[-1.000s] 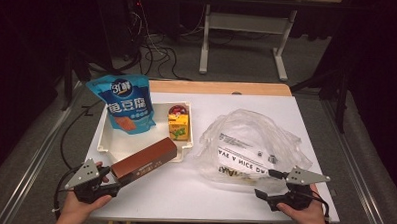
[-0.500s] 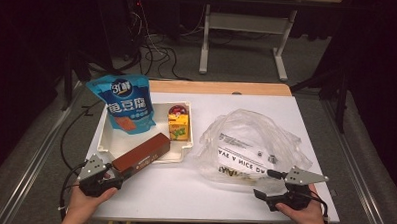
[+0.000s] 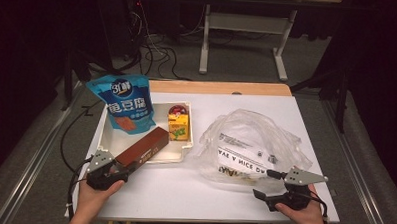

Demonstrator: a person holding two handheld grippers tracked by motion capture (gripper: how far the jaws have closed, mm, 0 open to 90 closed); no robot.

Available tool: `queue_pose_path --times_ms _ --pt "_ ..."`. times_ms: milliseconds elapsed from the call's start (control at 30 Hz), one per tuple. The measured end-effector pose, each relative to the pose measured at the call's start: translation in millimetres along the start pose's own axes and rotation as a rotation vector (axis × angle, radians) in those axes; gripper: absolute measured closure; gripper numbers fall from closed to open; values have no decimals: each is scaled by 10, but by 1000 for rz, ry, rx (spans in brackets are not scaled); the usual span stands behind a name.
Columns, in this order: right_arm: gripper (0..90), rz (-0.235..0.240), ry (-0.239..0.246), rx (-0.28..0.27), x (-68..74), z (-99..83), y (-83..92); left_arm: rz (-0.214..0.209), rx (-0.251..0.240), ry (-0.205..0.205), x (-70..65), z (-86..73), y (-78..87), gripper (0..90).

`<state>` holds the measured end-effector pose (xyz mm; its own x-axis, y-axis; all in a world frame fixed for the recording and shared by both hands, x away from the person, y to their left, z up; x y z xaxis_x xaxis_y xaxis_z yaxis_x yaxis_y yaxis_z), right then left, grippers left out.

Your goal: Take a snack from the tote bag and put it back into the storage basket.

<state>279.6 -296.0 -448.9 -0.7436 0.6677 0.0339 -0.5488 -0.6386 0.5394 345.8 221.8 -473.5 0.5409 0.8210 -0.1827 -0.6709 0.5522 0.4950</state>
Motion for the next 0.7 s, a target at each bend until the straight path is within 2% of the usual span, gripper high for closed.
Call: queue_pose_path --times_ms 133,167,267,333,500,567,633,700 --pt "136 -2 1 -2 1 0 -3 12 -7 11 -1 3 1 406" --pt "136 -1 2 0 0 0 -2 10 -12 15 0 9 9 371" --pt "136 -2 -2 1 -1 -2 -1 12 -11 65 8 37 48 237" --pt "136 -2 -2 2 2 -4 -3 14 2 68 -14 36 78 171" --pt "134 -1 0 5 10 -4 2 42 -3 60 -79 7 222 159" --pt "134 -3 0 2 11 -2 10 52 -11 87 -84 1 287 160" --pt "134 -4 0 2 12 -2 13 85 -7 110 -86 -16 342 170" --pt "134 -3 -1 3 18 -4 15 94 -7 125 -98 -43 399 192"
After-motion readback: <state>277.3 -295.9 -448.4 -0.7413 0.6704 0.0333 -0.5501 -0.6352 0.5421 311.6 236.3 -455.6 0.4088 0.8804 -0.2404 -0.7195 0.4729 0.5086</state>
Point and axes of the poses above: each handheld gripper's, and its own axes: y roughly backward along the jaws, z roughly out of its top, x roughly to its left, the point moved 2 cm from there along -y, roughly forward along the jaws, and after that the axes turned 4 degrees about y, right-handed, at the moved point
